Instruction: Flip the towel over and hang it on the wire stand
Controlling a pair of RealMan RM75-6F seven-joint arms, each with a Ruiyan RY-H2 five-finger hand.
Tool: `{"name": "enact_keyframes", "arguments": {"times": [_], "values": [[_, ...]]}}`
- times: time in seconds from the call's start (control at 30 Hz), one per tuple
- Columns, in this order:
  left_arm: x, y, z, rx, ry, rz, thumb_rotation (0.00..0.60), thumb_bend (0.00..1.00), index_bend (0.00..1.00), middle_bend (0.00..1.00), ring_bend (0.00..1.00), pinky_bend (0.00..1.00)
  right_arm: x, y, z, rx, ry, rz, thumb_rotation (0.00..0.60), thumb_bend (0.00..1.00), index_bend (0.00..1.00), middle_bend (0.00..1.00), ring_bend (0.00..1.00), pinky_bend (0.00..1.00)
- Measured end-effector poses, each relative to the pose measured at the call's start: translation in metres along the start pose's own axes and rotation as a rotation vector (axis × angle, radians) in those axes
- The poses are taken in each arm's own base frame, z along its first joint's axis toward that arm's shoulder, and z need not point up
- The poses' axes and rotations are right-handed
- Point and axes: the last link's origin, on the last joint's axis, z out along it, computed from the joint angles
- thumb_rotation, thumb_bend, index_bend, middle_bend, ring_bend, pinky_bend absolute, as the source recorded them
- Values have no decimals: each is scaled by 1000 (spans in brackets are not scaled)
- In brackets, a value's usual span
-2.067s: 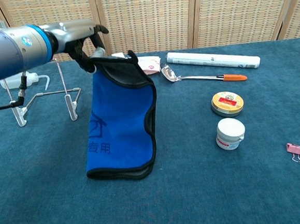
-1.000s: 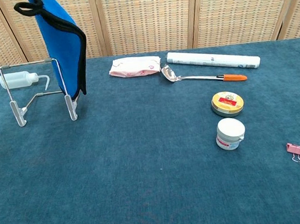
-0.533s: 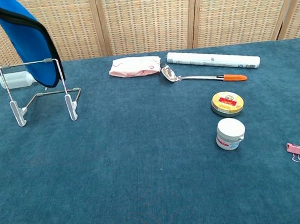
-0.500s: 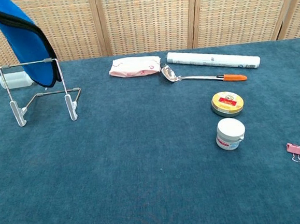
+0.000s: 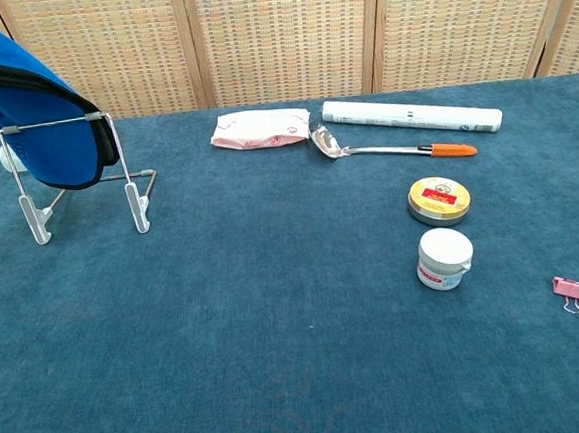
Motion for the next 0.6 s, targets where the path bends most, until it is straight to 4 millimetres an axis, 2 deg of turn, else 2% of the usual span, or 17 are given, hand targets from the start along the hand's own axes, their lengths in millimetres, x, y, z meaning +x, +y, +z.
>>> {"name": "enact_keyframes", "arguments": {"times": [0.3, 0.6], "values": [[-19, -18, -13, -44, -39, 35, 600, 828, 830, 0, 0, 0, 2, 1, -1, -1, 1, 5, 600, 0, 5, 0, 0, 0], [-49, -48, -26, -37, -80, 124, 600, 825, 807, 0, 0, 0, 4, -2, -5, 15, 4, 7, 600, 0, 4, 0, 0, 0]]}}
